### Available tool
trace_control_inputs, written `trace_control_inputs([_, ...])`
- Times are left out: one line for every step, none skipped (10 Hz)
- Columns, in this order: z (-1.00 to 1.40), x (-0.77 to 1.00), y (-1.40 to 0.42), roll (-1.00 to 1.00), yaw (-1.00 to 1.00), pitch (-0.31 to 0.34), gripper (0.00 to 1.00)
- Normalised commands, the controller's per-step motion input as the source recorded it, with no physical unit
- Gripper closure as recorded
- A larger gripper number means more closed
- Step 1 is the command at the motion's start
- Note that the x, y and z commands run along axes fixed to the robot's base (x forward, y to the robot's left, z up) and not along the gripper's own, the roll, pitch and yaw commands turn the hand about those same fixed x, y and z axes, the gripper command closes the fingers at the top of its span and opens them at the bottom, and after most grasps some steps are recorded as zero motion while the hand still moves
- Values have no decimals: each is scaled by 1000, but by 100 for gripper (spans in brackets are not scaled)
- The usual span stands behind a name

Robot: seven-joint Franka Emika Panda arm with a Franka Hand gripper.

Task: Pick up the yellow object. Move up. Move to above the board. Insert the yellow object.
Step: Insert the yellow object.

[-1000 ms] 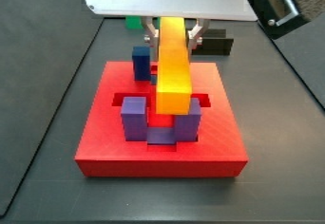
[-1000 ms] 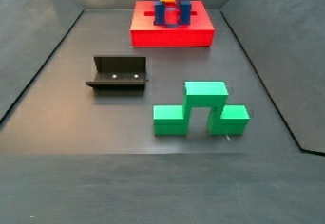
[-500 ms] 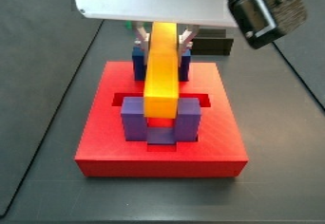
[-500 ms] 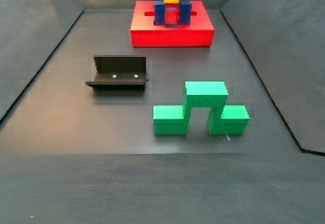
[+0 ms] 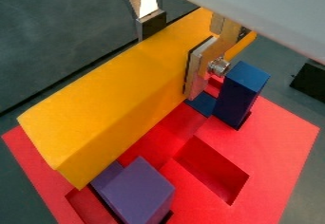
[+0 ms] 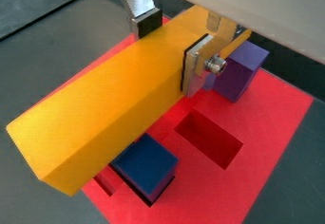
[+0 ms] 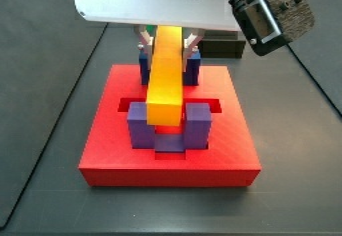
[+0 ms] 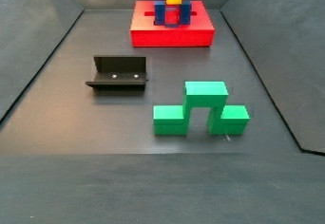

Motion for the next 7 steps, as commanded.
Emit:
trace_control_inputs([0,94,-3,7,163,36,100])
trace_control_inputs([0,23,-23,0,131,13,100])
trace_control_inputs([0,43,-14,0,109,21,100])
trace_control_inputs([0,0,-49,9,66,13,100])
trace_control_inputs([-26,0,-66,16,51,0,100])
trace_control_inputs([-137,0,-143,43,23,0,100])
trace_control_inputs([-234,111,-151,19,17,-9,100])
